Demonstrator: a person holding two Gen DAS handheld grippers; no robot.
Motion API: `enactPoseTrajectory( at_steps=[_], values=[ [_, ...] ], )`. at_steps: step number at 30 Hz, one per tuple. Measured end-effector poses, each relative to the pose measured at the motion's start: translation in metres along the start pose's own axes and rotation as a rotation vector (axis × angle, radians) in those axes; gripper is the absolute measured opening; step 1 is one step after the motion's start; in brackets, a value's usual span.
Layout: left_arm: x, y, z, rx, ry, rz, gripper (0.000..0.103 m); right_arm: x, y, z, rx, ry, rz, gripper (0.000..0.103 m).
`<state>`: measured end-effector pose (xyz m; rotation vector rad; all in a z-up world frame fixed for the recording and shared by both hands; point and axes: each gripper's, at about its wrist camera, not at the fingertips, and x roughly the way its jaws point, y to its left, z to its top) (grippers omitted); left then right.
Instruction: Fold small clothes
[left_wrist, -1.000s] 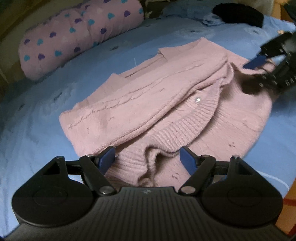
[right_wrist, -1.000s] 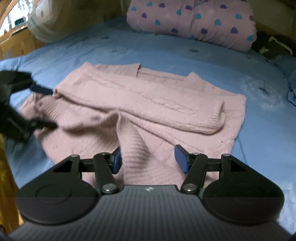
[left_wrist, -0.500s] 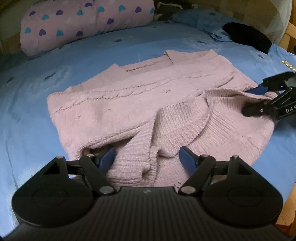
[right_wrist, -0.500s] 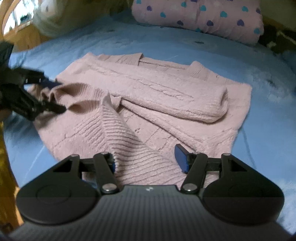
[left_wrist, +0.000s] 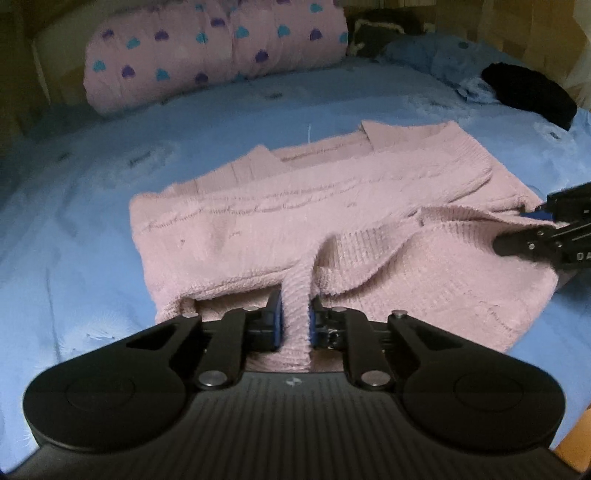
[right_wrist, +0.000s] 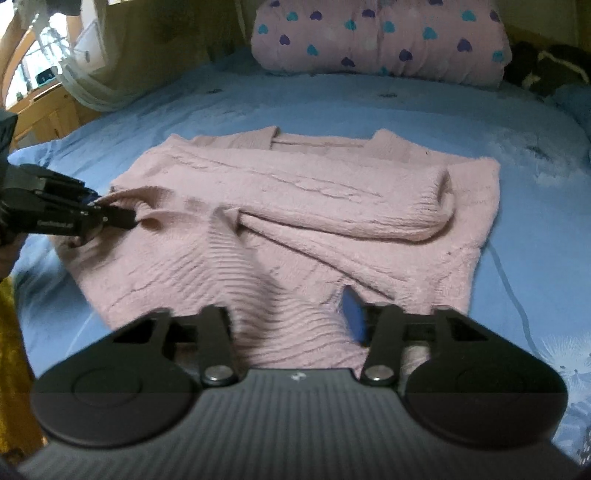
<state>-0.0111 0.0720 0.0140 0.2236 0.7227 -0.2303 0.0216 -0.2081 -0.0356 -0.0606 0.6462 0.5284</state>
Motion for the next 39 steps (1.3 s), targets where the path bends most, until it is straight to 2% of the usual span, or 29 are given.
enactPoseTrajectory(
  at_steps=[1, 5, 9, 13, 16, 24, 30, 34, 39],
  values=[
    [-0.006, -0.002, 0.000, -0.006, -0.018, 0.013, 0.015, -0.001, 0.002, -0.001, 0.004, -0.006, 0.002, 0.029],
    [-0.030, -0.004, 0.005, -0.024, -0.094, 0.057, 0.014, -0.007, 0.011, -0.002, 0.016, -0.048, -0.042, 0.016],
    [-0.053, -0.003, 0.019, -0.003, -0.163, 0.083, 0.014, -0.024, 0.021, 0.002, 0.031, -0.108, -0.065, 0.015],
    [-0.071, -0.004, 0.039, 0.034, -0.244, 0.139, 0.013, -0.046, 0.031, 0.021, 0.001, -0.199, -0.107, 0.015],
    [-0.078, -0.003, 0.064, 0.083, -0.288, 0.189, 0.012, -0.057, 0.036, 0.042, -0.041, -0.260, -0.142, 0.015],
    [-0.079, 0.012, 0.135, 0.136, -0.375, 0.255, 0.011, -0.051, 0.029, 0.111, -0.108, -0.342, -0.239, 0.015],
    [-0.041, 0.021, 0.161, 0.140, -0.343, 0.273, 0.011, -0.036, 0.014, 0.147, -0.130, -0.355, -0.284, 0.015],
    [0.009, 0.027, 0.166, 0.125, -0.289, 0.260, 0.011, -0.009, 0.004, 0.153, -0.138, -0.302, -0.299, 0.015],
    [0.076, 0.035, 0.158, 0.112, -0.223, 0.236, 0.012, 0.036, -0.013, 0.146, -0.112, -0.221, -0.301, 0.015]
  ],
)
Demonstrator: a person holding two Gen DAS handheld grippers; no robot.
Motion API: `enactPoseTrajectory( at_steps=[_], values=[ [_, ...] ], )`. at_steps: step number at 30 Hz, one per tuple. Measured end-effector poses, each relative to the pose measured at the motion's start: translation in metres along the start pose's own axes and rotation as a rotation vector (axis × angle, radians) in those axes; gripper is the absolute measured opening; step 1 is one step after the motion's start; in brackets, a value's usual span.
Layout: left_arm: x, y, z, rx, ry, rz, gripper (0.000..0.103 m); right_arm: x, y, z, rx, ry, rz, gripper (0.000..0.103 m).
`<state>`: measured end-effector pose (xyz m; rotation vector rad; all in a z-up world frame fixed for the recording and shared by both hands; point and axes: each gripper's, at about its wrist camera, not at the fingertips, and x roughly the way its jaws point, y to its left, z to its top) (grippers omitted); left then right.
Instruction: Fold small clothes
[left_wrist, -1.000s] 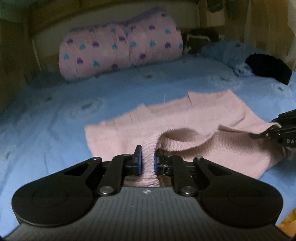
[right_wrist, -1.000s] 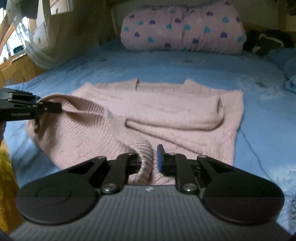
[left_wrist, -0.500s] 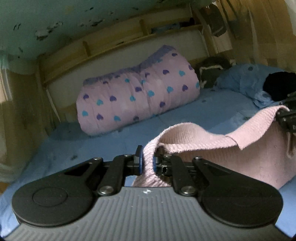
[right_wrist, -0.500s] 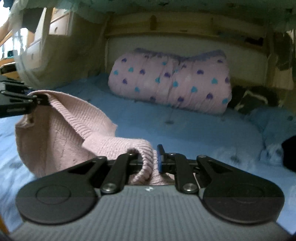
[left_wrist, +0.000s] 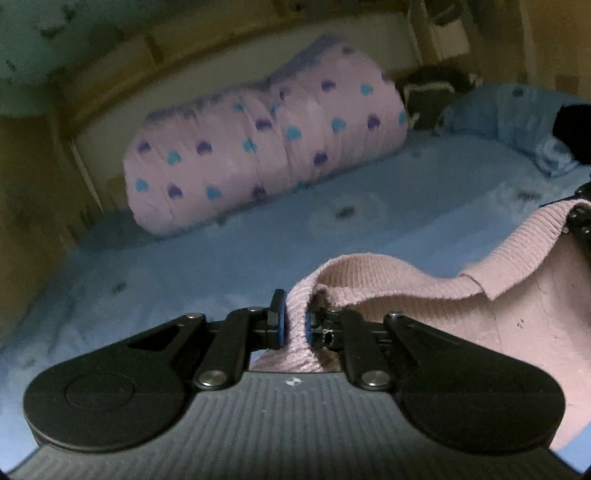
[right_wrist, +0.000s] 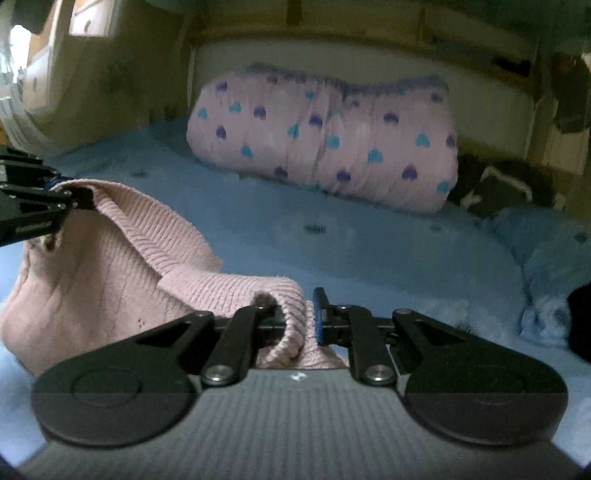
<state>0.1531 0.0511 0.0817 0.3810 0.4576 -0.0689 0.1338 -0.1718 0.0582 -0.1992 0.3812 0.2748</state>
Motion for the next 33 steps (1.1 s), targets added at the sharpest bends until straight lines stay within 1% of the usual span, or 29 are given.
enactPoseTrajectory(
  at_steps=[2, 4, 7, 10, 11, 12, 13, 14, 15, 16, 18, 19, 20, 21, 22, 23, 25, 27, 29, 31, 33],
  values=[
    [0.027, -0.003, -0.013, -0.012, 0.047, -0.007, 0.012, 0.018, -0.003, -0.011, 0.020, 0.039, 0.018, 0.015],
    [0.052, -0.007, -0.027, -0.017, 0.089, 0.003, 0.012, 0.035, -0.005, -0.022, 0.042, 0.075, 0.024, 0.015],
    [0.075, -0.009, -0.041, -0.022, 0.117, 0.014, 0.013, 0.058, -0.011, -0.035, 0.087, 0.125, 0.035, 0.017],
    [0.089, -0.010, -0.048, -0.032, 0.154, 0.016, 0.014, 0.075, -0.014, -0.043, 0.114, 0.176, 0.062, 0.024],
    [0.092, -0.010, -0.049, -0.036, 0.165, 0.018, 0.020, 0.077, -0.014, -0.046, 0.108, 0.183, 0.059, 0.028],
    [0.094, -0.009, -0.049, -0.040, 0.171, 0.027, 0.028, 0.079, -0.014, -0.048, 0.097, 0.186, 0.052, 0.030],
    [0.091, -0.008, -0.047, -0.043, 0.172, 0.040, 0.034, 0.081, -0.014, -0.049, 0.092, 0.188, 0.043, 0.034],
    [0.089, -0.006, -0.046, -0.050, 0.169, 0.058, 0.048, 0.081, -0.015, -0.049, 0.095, 0.186, 0.037, 0.039],
    [0.084, -0.004, -0.043, -0.058, 0.164, 0.071, 0.057, 0.079, -0.018, -0.048, 0.109, 0.180, 0.033, 0.041],
    [0.076, -0.001, -0.041, -0.070, 0.152, 0.079, 0.059, 0.075, -0.022, -0.048, 0.131, 0.164, 0.030, 0.043],
    [0.061, 0.004, -0.034, -0.092, 0.132, 0.069, 0.068, 0.062, -0.029, -0.043, 0.167, 0.124, 0.042, 0.044],
    [0.052, 0.006, -0.030, -0.105, 0.128, 0.064, 0.068, 0.056, -0.032, -0.041, 0.175, 0.107, 0.053, 0.045],
    [0.044, 0.008, -0.027, -0.120, 0.126, 0.056, 0.070, 0.047, -0.034, -0.037, 0.176, 0.088, 0.065, 0.050],
    [0.036, 0.009, -0.023, -0.129, 0.128, 0.045, 0.074, 0.040, -0.036, -0.034, 0.172, 0.072, 0.067, 0.053],
    [0.027, 0.009, -0.020, -0.138, 0.134, 0.032, 0.077, 0.031, -0.036, -0.031, 0.162, 0.050, 0.059, 0.059],
    [0.021, 0.010, -0.017, -0.145, 0.138, 0.024, 0.081, 0.022, -0.036, -0.027, 0.152, 0.028, 0.040, 0.060],
    [0.002, 0.008, -0.013, -0.150, 0.143, 0.009, 0.083, 0.011, -0.038, -0.021, 0.153, 0.009, 0.007, 0.060],
    [-0.018, 0.004, -0.012, -0.144, 0.142, -0.023, 0.086, 0.001, -0.040, -0.019, 0.161, 0.018, 0.008, 0.060],
    [-0.032, 0.001, -0.014, -0.138, 0.170, -0.057, 0.088, -0.009, -0.039, -0.022, 0.165, 0.023, 0.026, 0.060],
    [-0.043, -0.002, -0.017, -0.143, 0.207, -0.085, 0.089, -0.015, -0.034, -0.028, 0.139, 0.045, 0.037, 0.060],
    [-0.052, -0.005, -0.022, -0.165, 0.212, -0.099, 0.091, -0.019, -0.026, -0.035, 0.105, 0.074, 0.028, 0.060]
  ],
)
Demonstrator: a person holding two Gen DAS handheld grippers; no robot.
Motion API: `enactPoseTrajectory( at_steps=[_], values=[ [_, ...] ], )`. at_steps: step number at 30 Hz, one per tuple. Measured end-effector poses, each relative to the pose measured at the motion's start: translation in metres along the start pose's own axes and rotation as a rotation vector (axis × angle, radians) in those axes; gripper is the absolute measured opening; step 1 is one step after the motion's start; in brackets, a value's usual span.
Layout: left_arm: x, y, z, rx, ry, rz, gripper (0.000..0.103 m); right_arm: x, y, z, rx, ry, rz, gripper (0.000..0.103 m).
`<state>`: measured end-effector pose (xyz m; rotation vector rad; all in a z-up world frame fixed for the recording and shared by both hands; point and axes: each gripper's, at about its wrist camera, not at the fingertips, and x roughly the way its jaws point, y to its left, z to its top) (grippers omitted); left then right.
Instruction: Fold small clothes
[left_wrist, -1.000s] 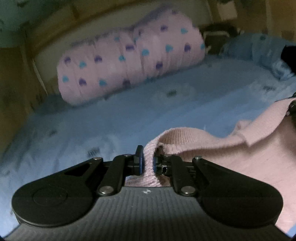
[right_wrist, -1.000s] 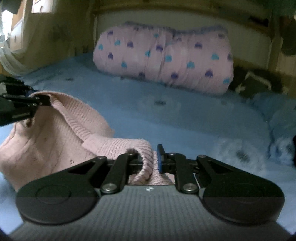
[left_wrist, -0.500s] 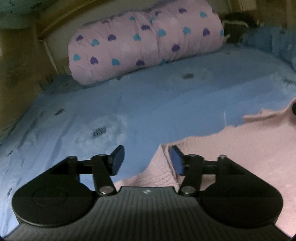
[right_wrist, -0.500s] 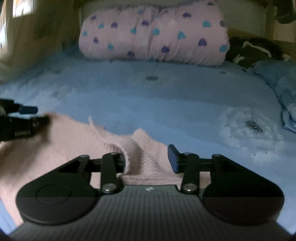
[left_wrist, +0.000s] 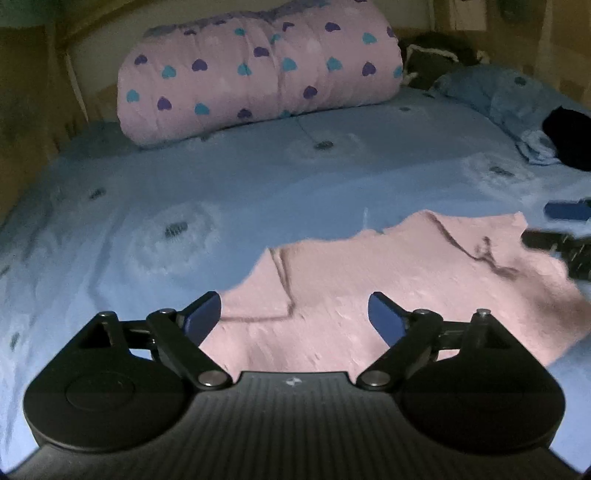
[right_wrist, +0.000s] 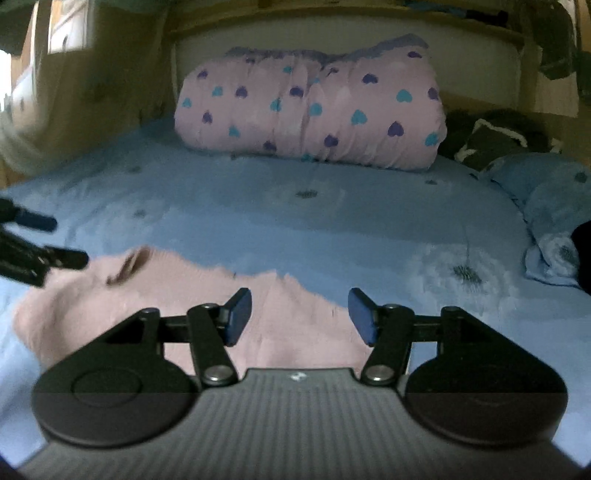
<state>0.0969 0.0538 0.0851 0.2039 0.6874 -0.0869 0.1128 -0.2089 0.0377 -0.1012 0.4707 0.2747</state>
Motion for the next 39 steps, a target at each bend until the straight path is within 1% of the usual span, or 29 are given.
enactPoseTrajectory(
  at_steps=[3, 6, 9, 11, 13, 15, 17, 19, 23, 25, 26, 27, 29, 32, 33, 34, 35, 36, 37, 39],
  values=[
    [0.000, -0.003, -0.010, -0.037, -0.002, -0.038, 0.092, 0.000, 0.008, -0.010, -0.042, 0.047, 0.000, 0.060],
    [0.014, -0.004, -0.019, -0.070, 0.014, -0.058, 0.093, 0.003, 0.007, -0.020, -0.044, 0.094, 0.012, 0.060],
    [0.034, -0.001, -0.026, -0.101, 0.020, -0.075, 0.093, 0.014, 0.000, -0.027, -0.003, 0.171, 0.076, 0.060],
    [0.049, 0.001, -0.029, -0.122, 0.044, -0.096, 0.093, 0.022, -0.004, -0.028, -0.007, 0.202, 0.127, 0.060],
    [0.064, 0.001, -0.029, -0.114, 0.074, -0.084, 0.093, 0.031, -0.004, -0.026, -0.041, 0.218, 0.160, 0.060],
    [0.077, -0.003, -0.030, -0.090, 0.073, -0.056, 0.093, 0.042, -0.005, -0.023, -0.059, 0.228, 0.180, 0.059],
    [0.083, -0.006, -0.029, -0.076, 0.071, -0.045, 0.093, 0.053, -0.008, -0.019, -0.048, 0.226, 0.177, 0.058],
    [0.085, -0.008, -0.027, -0.064, 0.065, -0.040, 0.093, 0.064, -0.014, -0.015, -0.024, 0.204, 0.130, 0.059],
    [0.090, -0.008, -0.026, -0.049, 0.051, -0.045, 0.093, 0.075, -0.035, -0.011, 0.049, 0.138, -0.045, 0.058],
    [0.091, -0.006, -0.025, -0.051, 0.043, -0.047, 0.093, 0.077, -0.047, -0.012, 0.069, 0.107, -0.149, 0.059],
    [0.093, -0.004, -0.025, -0.052, 0.041, -0.050, 0.093, 0.077, -0.052, -0.012, 0.081, 0.102, -0.187, 0.059],
    [0.094, -0.001, -0.025, -0.054, 0.037, -0.055, 0.093, 0.075, -0.058, -0.013, 0.099, 0.102, -0.207, 0.059],
    [0.097, 0.007, -0.025, -0.061, 0.033, -0.052, 0.091, 0.067, -0.069, -0.014, 0.159, 0.096, -0.197, 0.059],
    [0.102, 0.027, -0.024, -0.101, 0.027, -0.024, 0.083, 0.052, -0.069, -0.014, 0.206, 0.073, -0.163, 0.060],
    [0.101, 0.033, -0.023, -0.118, 0.021, 0.005, 0.083, 0.047, -0.068, -0.013, 0.207, 0.062, -0.160, 0.060],
    [0.100, 0.039, -0.022, -0.134, 0.007, 0.054, 0.083, 0.042, -0.065, -0.013, 0.204, 0.054, -0.156, 0.060],
    [0.098, 0.044, -0.020, -0.153, -0.011, 0.126, 0.083, 0.037, -0.062, -0.013, 0.200, 0.051, -0.152, 0.060],
    [0.097, 0.049, -0.020, -0.168, -0.024, 0.175, 0.083, 0.033, -0.059, -0.014, 0.196, 0.050, -0.148, 0.060],
    [0.094, 0.054, -0.019, -0.191, -0.036, 0.210, 0.083, 0.030, -0.056, -0.015, 0.193, 0.052, -0.142, 0.060],
    [0.087, 0.067, -0.018, -0.252, -0.057, 0.226, 0.083, 0.031, -0.050, -0.014, 0.181, 0.064, -0.126, 0.060]
  ],
)
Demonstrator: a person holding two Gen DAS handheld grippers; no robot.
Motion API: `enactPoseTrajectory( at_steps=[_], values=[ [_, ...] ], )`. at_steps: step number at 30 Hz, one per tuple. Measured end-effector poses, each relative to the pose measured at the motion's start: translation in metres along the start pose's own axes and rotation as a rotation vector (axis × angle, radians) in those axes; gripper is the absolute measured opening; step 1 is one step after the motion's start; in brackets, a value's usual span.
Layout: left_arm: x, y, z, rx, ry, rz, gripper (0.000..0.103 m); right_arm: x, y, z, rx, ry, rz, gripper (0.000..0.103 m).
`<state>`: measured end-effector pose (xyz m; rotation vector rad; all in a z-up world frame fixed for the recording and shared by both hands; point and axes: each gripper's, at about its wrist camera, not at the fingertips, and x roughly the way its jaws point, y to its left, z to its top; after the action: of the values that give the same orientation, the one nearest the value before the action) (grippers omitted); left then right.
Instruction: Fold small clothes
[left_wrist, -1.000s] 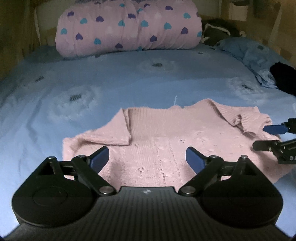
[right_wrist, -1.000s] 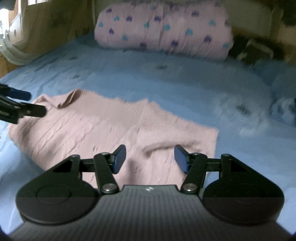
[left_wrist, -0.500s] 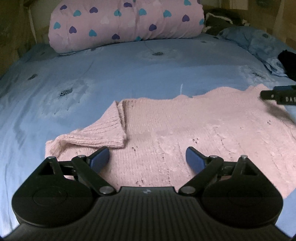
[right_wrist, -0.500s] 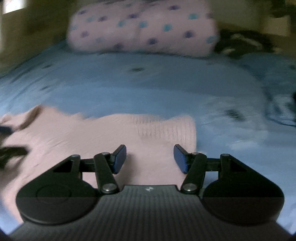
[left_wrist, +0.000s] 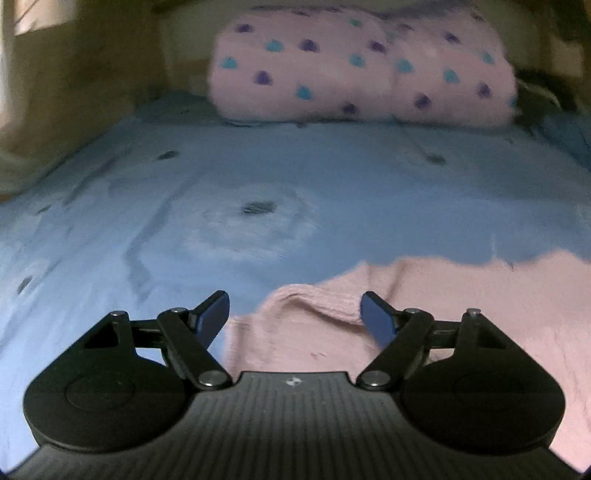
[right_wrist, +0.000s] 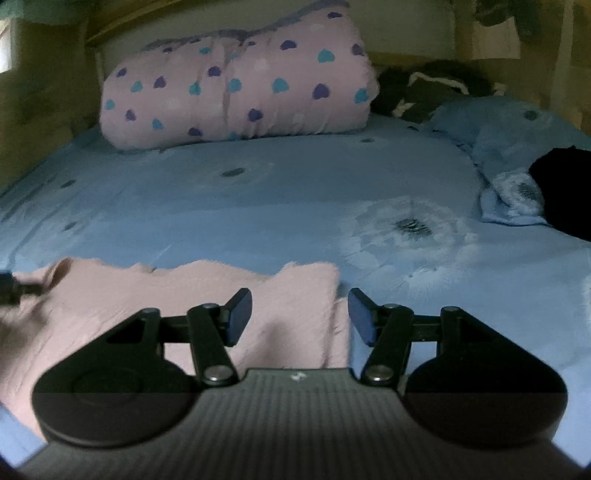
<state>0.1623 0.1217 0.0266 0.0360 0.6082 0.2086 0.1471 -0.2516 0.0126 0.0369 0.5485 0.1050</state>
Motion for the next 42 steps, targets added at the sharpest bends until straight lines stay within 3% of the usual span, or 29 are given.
enactPoseTrajectory(
  at_steps=[5, 11, 13, 15, 18, 21, 25, 29, 30, 34, 42],
  values=[
    [-0.007, 0.013, 0.003, -0.025, -0.032, 0.028, 0.083, 0.007, 0.015, -0.005, -0.052, 0.033, 0.007, 0.060],
    [-0.017, 0.004, 0.001, 0.018, -0.012, -0.051, 0.083, 0.009, 0.015, -0.008, -0.024, 0.053, 0.011, 0.060],
    [-0.022, -0.007, -0.003, 0.065, -0.037, -0.058, 0.075, 0.009, 0.016, -0.008, -0.028, 0.051, 0.011, 0.060],
    [-0.022, -0.025, -0.009, 0.148, -0.054, -0.044, 0.055, 0.011, 0.016, -0.009, -0.033, 0.054, 0.006, 0.060],
    [-0.009, -0.041, -0.016, 0.197, -0.001, -0.102, 0.046, 0.016, 0.014, -0.010, -0.024, 0.066, 0.003, 0.060],
    [0.008, -0.045, -0.015, 0.181, 0.053, -0.153, 0.046, 0.021, 0.008, -0.010, 0.001, 0.079, 0.001, 0.060],
    [0.037, -0.030, -0.003, 0.064, 0.068, -0.034, 0.057, 0.029, -0.001, -0.010, 0.028, 0.094, -0.007, 0.060],
    [0.043, -0.003, 0.004, -0.116, 0.077, -0.028, 0.072, 0.033, -0.008, -0.014, 0.054, 0.105, -0.012, 0.060],
    [0.041, 0.000, 0.004, -0.123, 0.072, -0.014, 0.077, 0.033, -0.008, -0.014, 0.053, 0.104, -0.011, 0.060],
    [0.030, 0.006, 0.006, -0.112, 0.060, 0.037, 0.080, 0.029, -0.007, -0.013, 0.037, 0.083, -0.034, 0.060],
    [-0.021, -0.004, 0.001, -0.094, 0.067, -0.115, 0.080, 0.000, -0.010, -0.004, 0.049, 0.020, -0.035, 0.060]
  ],
)
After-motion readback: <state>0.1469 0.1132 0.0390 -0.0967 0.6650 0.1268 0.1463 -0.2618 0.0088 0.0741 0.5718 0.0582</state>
